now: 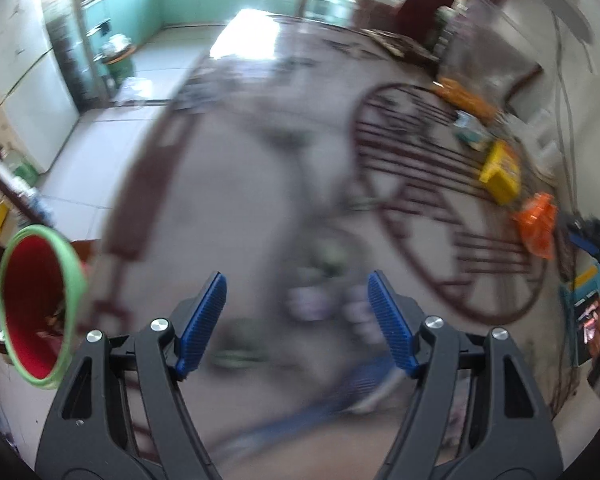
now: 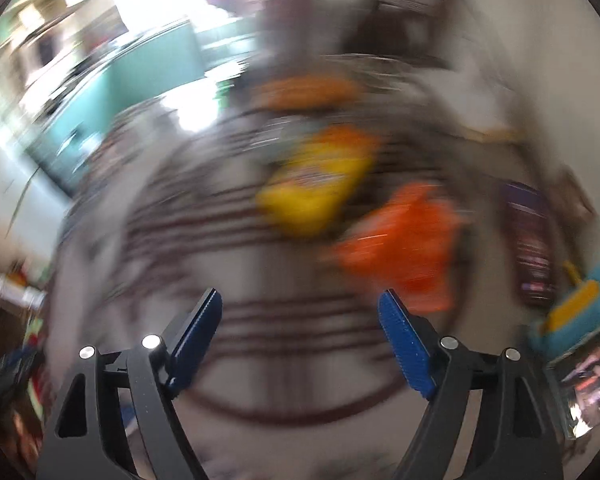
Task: Collect trash
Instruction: 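Move both grippers from the bin back over the table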
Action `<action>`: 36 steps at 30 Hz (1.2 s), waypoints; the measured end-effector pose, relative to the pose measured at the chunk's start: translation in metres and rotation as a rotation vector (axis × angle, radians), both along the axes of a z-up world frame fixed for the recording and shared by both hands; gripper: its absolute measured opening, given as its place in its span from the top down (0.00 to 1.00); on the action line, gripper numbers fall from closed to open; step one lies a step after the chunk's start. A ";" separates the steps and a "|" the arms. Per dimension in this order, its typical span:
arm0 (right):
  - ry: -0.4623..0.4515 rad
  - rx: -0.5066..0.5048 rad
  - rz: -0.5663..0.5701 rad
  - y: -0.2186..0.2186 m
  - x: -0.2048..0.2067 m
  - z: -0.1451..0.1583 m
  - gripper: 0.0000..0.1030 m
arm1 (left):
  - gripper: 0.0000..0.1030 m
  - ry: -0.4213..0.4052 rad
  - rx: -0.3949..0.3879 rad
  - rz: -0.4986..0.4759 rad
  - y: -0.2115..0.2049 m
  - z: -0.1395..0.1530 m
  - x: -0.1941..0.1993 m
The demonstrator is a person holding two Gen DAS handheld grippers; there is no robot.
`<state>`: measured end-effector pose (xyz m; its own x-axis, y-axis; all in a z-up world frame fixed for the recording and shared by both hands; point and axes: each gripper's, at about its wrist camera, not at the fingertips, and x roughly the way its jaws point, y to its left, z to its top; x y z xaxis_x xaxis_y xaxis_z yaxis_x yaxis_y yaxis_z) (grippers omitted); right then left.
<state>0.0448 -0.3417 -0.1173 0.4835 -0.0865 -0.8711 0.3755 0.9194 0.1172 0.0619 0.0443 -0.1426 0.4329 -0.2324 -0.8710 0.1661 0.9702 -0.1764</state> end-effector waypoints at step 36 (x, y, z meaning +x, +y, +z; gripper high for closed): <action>-0.052 0.138 -0.047 -0.126 0.026 -0.049 0.49 | 0.41 0.064 0.047 -0.483 -0.361 -0.051 0.149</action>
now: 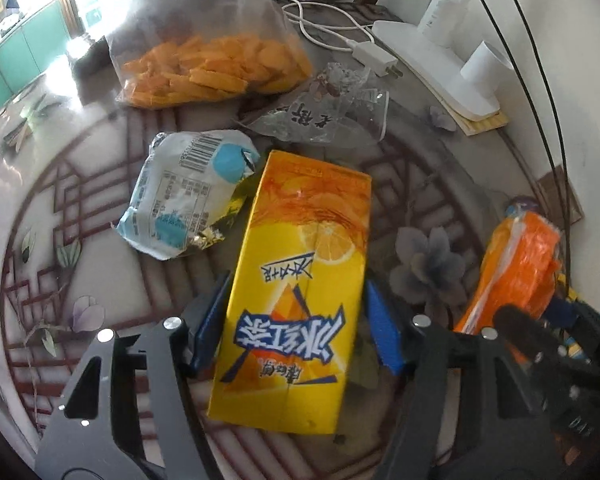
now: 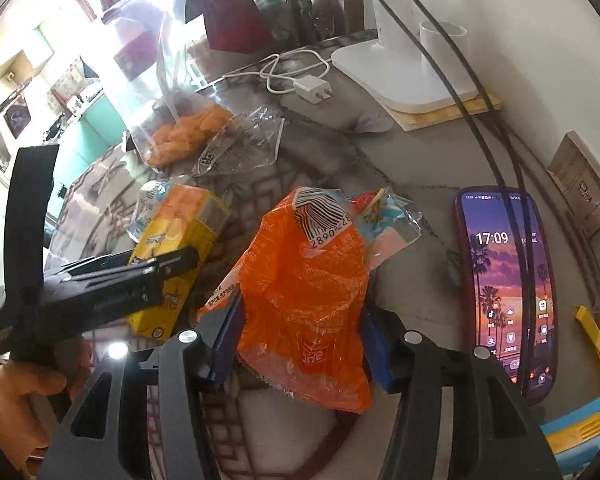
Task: Collect trash
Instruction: 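Move both grippers from the bin back over the table, then grasp the yellow iced-tea carton with the left gripper while the right gripper grasps the orange snack bag, then carry the yellow carton and orange bag over the red bin with both grippers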
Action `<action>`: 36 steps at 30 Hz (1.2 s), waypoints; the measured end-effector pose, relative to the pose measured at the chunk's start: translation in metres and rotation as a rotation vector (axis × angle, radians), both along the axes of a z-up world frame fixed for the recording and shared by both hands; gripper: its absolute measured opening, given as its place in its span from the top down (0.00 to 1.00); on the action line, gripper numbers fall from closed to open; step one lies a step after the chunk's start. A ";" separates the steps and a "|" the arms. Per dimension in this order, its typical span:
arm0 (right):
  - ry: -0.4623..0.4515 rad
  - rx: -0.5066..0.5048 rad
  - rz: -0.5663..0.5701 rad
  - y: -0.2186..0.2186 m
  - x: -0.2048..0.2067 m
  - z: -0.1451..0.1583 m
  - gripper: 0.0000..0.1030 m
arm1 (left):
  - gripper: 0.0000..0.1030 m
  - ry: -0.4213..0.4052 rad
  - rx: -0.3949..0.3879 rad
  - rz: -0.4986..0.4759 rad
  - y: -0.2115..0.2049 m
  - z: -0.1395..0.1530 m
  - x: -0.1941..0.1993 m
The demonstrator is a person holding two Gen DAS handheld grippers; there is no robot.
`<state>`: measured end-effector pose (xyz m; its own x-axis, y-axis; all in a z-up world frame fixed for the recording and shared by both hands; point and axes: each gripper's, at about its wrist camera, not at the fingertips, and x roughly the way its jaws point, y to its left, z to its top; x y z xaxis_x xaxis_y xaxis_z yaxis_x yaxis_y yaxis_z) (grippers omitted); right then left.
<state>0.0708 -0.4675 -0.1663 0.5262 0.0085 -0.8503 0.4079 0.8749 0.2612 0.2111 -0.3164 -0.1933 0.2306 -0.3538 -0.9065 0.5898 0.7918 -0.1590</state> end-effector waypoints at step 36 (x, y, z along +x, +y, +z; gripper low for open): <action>-0.144 -0.149 0.481 0.270 -0.028 0.093 0.49 | 0.42 -0.236 -0.084 0.459 0.312 0.122 -0.156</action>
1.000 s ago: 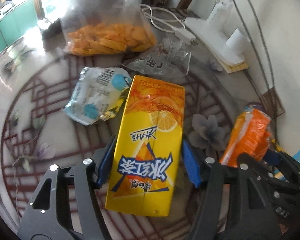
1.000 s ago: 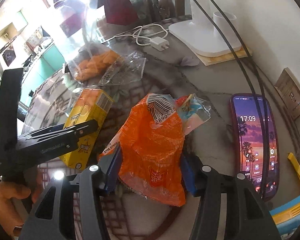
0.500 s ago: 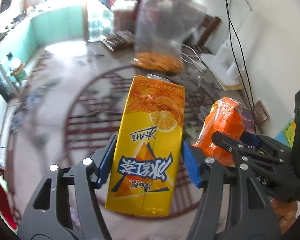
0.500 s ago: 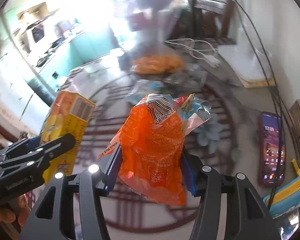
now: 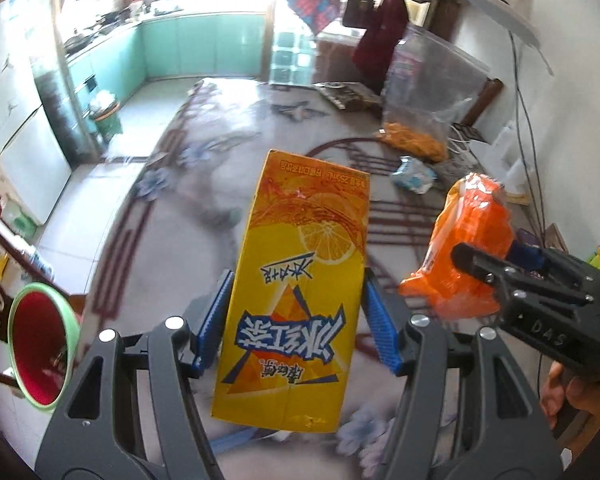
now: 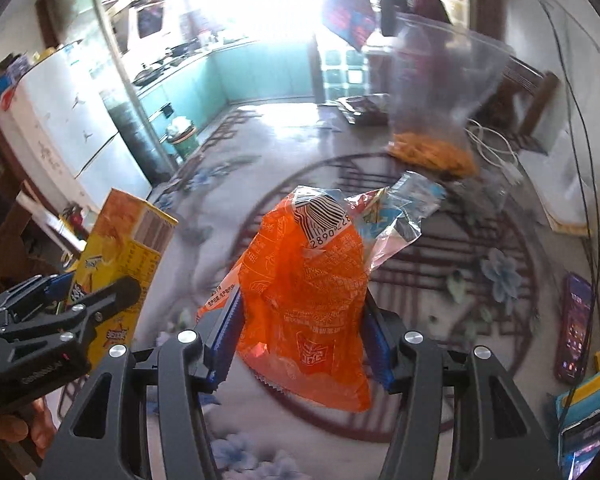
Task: Collect trash
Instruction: 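Carry the yellow carton and orange bag over the red bin with both grippers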
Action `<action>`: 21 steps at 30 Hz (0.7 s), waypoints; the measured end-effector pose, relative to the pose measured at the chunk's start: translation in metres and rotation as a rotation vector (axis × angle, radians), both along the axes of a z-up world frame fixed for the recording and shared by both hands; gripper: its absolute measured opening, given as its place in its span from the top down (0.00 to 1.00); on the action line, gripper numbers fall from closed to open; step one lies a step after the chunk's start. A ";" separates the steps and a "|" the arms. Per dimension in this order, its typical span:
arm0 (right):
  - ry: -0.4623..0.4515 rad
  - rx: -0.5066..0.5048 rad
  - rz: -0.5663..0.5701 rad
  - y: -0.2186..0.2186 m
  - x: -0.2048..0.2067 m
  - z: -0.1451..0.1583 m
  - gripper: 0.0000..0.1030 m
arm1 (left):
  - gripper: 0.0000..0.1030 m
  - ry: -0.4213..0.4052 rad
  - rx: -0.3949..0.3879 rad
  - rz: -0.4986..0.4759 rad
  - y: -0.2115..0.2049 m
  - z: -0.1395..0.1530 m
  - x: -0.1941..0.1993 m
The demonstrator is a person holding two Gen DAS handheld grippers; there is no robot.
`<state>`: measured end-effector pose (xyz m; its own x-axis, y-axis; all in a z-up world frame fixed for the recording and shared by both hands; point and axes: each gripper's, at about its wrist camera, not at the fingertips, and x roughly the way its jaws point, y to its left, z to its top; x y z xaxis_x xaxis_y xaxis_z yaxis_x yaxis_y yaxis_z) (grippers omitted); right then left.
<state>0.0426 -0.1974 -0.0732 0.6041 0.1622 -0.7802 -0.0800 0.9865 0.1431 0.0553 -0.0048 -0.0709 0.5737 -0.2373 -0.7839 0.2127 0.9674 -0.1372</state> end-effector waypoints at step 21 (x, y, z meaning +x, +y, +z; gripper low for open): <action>0.017 -0.061 0.070 0.171 0.011 -0.001 0.49 | 0.41 0.050 0.008 0.104 0.181 -0.027 0.003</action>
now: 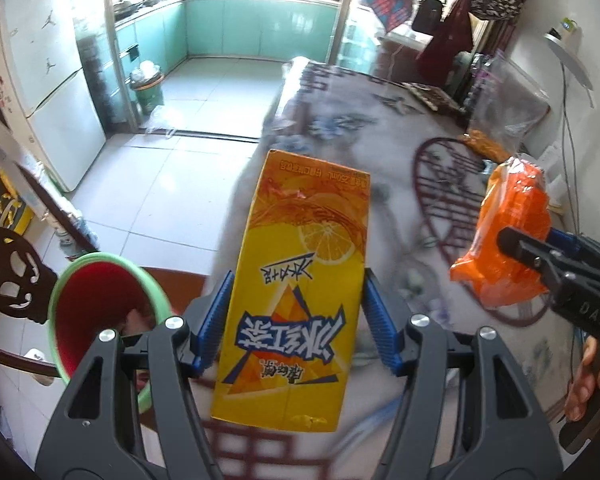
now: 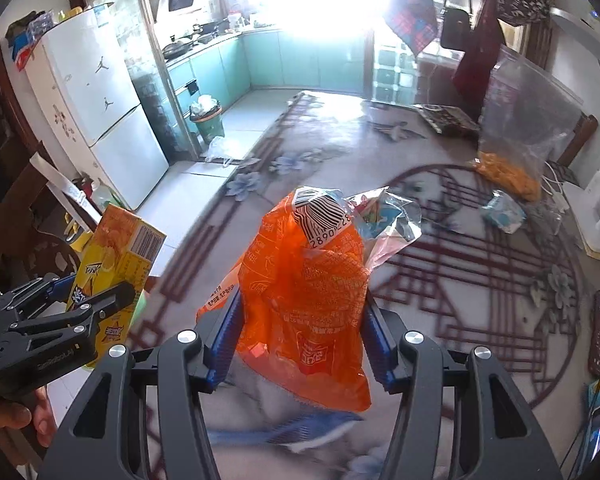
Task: Collect trash
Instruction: 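Carry the yellow carton and orange bag over the red bin with both grippers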
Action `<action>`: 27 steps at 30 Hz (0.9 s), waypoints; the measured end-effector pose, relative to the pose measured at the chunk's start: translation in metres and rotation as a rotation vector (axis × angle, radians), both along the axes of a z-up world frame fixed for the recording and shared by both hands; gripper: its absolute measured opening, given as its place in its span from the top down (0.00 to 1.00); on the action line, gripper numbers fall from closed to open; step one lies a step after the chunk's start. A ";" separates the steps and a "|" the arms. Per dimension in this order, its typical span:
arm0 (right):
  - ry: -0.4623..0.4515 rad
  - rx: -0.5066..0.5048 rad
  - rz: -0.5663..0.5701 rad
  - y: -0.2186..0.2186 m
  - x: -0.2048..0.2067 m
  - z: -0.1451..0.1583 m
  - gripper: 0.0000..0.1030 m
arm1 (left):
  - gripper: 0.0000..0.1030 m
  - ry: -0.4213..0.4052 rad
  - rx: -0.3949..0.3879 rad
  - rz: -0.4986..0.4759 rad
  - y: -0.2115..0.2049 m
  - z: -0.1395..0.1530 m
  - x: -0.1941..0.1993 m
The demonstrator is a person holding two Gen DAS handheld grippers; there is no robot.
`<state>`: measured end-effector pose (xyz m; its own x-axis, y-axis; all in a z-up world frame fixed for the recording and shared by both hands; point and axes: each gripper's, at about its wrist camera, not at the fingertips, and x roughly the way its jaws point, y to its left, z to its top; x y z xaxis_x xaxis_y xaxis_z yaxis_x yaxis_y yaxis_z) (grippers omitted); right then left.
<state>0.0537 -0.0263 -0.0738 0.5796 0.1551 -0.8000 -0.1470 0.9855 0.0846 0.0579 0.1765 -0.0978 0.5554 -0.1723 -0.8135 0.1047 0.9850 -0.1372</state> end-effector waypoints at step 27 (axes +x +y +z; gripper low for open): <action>0.017 -0.065 0.348 0.215 0.014 -0.008 0.49 | 0.41 0.097 0.035 0.332 0.217 -0.045 -0.029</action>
<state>0.0682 0.1891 -0.0818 0.4875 0.2897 -0.8236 -0.4743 0.8799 0.0288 0.0291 0.3938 -0.1432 0.4963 0.0338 -0.8675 -0.2341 0.9674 -0.0963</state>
